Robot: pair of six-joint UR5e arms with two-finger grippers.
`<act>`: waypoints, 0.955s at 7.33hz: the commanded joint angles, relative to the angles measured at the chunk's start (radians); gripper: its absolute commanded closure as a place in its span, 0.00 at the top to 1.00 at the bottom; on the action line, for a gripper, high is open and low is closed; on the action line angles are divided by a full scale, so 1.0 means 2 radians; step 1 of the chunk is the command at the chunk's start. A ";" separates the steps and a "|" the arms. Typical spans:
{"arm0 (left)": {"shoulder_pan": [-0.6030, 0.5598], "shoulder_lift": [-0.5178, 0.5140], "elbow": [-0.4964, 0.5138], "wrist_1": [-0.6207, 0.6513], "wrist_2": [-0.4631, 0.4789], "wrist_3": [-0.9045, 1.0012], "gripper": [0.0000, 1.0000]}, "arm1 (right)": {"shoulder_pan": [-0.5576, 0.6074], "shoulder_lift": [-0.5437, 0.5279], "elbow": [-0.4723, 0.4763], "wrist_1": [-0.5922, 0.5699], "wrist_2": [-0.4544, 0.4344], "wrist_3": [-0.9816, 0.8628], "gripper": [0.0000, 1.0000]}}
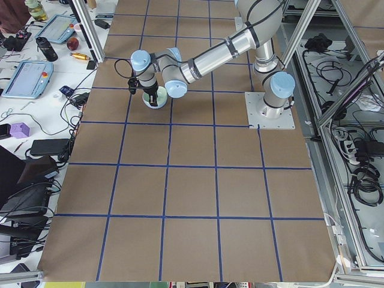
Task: Stack green bowl on blue bowl
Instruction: 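Open the left gripper and raise it away from the stacked bowls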
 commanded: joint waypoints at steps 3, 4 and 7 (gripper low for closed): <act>-0.086 0.104 0.019 -0.090 0.057 -0.035 0.91 | 0.000 0.000 0.000 0.000 0.000 0.000 1.00; -0.099 0.141 0.025 -0.121 0.053 -0.081 0.98 | 0.000 0.000 0.000 0.000 0.000 0.000 1.00; -0.171 0.209 0.042 -0.194 0.054 -0.155 1.00 | 0.000 0.000 0.000 0.000 0.000 0.000 1.00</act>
